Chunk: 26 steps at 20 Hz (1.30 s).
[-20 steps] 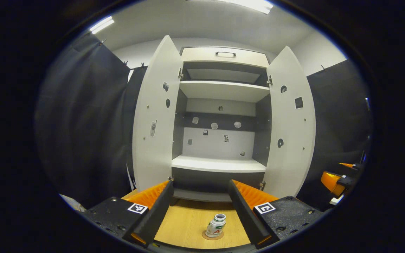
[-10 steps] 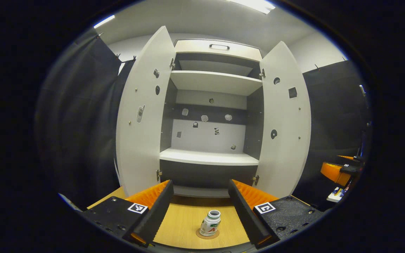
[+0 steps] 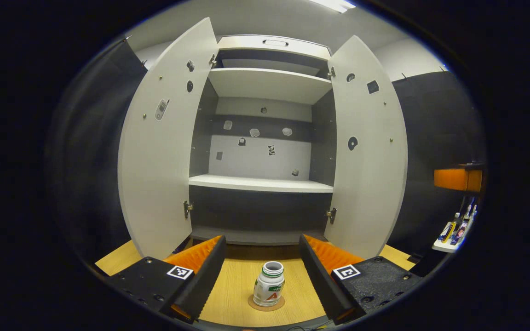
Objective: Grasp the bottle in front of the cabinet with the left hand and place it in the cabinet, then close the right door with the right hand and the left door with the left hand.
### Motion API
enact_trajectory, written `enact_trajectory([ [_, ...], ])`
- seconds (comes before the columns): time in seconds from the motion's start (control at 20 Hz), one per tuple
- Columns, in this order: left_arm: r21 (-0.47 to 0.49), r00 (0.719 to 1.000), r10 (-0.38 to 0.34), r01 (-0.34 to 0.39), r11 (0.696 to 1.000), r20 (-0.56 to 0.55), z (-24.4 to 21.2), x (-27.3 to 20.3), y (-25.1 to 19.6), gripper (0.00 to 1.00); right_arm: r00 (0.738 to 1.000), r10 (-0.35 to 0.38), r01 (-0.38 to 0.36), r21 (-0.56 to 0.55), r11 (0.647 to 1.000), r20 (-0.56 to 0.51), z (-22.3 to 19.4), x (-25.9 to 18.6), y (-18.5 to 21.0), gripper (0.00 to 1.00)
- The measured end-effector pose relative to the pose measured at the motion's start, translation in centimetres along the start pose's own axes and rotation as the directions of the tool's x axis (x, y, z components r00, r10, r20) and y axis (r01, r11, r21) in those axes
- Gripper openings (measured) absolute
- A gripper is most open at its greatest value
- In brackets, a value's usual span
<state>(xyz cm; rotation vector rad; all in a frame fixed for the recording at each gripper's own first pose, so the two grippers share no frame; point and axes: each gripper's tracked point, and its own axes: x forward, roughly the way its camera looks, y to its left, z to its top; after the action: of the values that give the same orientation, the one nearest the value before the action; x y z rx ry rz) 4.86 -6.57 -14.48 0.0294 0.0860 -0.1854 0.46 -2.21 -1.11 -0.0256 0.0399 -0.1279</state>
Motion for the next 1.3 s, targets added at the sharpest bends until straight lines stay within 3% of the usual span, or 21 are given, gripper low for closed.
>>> enact_trajectory([
  [0.3,-0.014,0.996,-0.018,0.017,1.000,-0.087,-7.3,1.9,-0.8,0.96,1.000,0.005,-0.005,-0.015,1.000,-0.013,-0.1,-0.2,0.1,0.90],
  [0.35,-0.013,0.995,-0.019,0.018,1.000,-0.098,-8.3,2.1,-0.8,0.95,1.000,0.007,-0.007,-0.010,1.000,-0.019,-0.2,-0.2,0.2,0.98],
  [0.5,-0.005,0.988,-0.021,0.020,1.000,-0.156,-12.1,2.8,-1.0,0.95,0.999,0.011,-0.011,-0.007,1.000,-0.038,-0.7,-0.2,0.3,0.98],
  [0.7,-0.021,0.982,-0.028,0.025,0.999,-0.187,-15.0,3.9,-1.2,0.96,0.999,0.004,-0.005,-0.031,0.999,-0.037,-0.3,-0.2,0.1,0.98],
  [0.75,-0.017,0.980,-0.024,0.021,1.000,-0.198,-15.7,4.2,-1.1,0.96,0.999,0.002,-0.003,-0.035,0.999,-0.037,-0.4,-0.2,0.0,0.90],
  [1.1,-0.015,0.968,-0.046,0.044,0.999,-0.247,-18.7,5.5,-1.5,0.96,0.998,-0.014,0.010,-0.061,0.998,-0.064,-1.3,-0.2,-0.7,0.90],
  [1.2,-0.016,0.966,-0.056,0.054,0.998,-0.251,-18.6,5.6,-1.7,0.90,0.998,-0.005,0.000,-0.069,0.998,-0.063,-1.3,-0.2,-0.5,0.90],
  [1.25,-0.020,0.964,-0.068,0.065,0.998,-0.258,-18.6,5.7,-1.8,0.77,0.998,-0.001,-0.003,-0.072,0.997,-0.060,-1.3,-0.1,-0.5,0.90],
  [1.3,-0.019,0.962,-0.073,0.071,0.997,-0.261,-18.4,5.4,-2.1,0.77,0.998,0.001,-0.005,-0.075,0.997,-0.058,-1.3,-0.1,-0.5,0.91],
])
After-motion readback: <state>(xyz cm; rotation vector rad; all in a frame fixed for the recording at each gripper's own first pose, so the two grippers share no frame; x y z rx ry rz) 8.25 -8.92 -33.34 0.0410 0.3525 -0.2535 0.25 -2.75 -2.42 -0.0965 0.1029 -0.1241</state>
